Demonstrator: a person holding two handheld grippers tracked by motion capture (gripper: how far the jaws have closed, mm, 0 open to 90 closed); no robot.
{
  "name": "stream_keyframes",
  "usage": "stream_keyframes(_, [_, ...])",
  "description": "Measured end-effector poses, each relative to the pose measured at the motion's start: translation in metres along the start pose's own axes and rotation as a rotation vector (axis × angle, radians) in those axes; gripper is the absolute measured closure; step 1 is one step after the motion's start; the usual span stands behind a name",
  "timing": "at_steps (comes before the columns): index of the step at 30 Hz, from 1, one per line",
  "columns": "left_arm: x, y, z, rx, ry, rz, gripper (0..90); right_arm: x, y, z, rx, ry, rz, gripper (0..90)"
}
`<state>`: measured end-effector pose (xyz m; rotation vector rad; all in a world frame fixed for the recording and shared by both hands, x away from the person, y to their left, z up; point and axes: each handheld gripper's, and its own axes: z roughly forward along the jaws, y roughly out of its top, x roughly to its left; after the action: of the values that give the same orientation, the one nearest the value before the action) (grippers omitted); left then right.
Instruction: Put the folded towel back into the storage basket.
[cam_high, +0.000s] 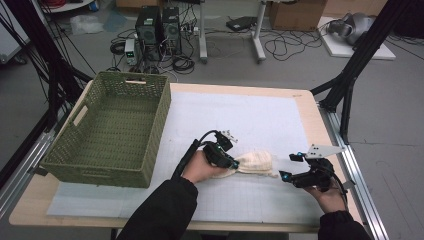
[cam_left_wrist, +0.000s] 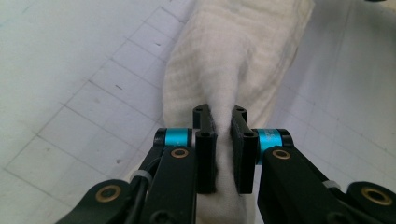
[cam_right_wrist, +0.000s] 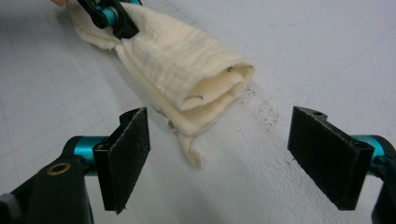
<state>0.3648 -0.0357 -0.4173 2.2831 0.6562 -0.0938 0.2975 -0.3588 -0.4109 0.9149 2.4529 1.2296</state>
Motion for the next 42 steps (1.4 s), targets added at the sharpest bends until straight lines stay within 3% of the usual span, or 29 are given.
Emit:
stream_keyframes(26, [0.01,0.001,-0.029,-0.131,-0.086,-0.153,82.5,0.0,-0.004,0.002,0.006,-0.013,0.01,12.1])
stream_keyframes(42, [0.017,0.0,-0.051,-0.213,-0.138,-0.212,82.5,0.003,-0.003,0.0,-0.009,-0.008,0.006,11.9])
